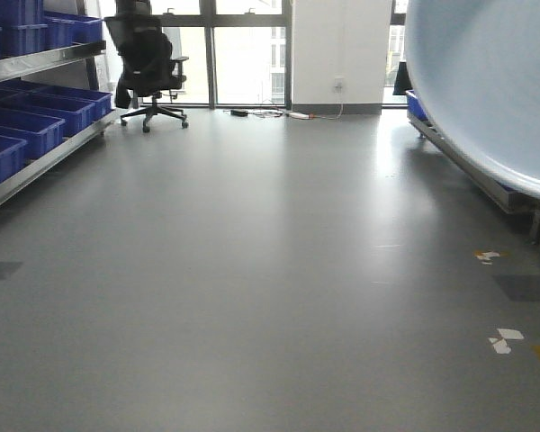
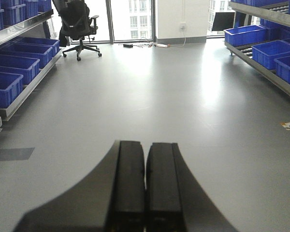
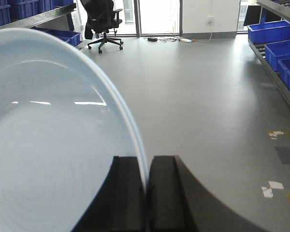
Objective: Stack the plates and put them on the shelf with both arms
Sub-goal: 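Drive the base across the floor holding the plates in the right gripper, then drive the base up to the shelf of blue bins, plates held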
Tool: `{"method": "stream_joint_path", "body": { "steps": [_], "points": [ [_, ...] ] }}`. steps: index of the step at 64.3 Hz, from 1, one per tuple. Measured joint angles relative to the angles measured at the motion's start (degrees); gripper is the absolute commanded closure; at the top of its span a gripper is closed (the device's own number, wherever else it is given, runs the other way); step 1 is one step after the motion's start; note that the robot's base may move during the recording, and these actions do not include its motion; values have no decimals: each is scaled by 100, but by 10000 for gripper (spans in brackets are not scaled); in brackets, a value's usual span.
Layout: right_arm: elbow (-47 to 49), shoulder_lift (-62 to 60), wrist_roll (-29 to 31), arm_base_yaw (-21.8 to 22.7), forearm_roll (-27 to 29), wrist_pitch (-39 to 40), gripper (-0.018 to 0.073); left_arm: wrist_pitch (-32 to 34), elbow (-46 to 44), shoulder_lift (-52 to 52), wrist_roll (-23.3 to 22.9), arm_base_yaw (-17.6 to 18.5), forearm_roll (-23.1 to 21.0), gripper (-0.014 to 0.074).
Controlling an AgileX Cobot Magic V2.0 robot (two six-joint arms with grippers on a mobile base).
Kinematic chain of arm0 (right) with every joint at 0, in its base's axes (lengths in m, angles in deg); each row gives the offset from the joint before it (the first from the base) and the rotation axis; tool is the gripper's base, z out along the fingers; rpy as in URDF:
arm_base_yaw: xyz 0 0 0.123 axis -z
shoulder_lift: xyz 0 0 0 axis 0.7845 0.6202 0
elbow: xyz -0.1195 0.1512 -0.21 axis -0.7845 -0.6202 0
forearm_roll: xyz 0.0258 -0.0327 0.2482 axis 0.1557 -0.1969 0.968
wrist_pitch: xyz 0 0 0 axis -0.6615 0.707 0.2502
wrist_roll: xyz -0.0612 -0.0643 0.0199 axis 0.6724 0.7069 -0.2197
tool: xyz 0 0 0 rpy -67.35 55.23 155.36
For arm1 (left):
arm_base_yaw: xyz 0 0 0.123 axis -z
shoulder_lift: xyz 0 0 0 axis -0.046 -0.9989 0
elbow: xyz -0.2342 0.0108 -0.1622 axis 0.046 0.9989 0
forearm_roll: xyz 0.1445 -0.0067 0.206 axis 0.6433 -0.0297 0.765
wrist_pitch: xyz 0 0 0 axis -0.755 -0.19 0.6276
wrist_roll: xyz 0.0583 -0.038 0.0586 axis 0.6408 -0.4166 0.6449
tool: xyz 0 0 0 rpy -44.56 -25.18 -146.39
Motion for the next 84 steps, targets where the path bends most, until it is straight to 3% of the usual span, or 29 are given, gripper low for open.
{"method": "stream_joint_path", "body": {
  "steps": [84],
  "points": [
    [-21, 0, 0, 0, 0, -10, 510, 0, 0, 0, 0, 0, 0, 514]
  ]
}}
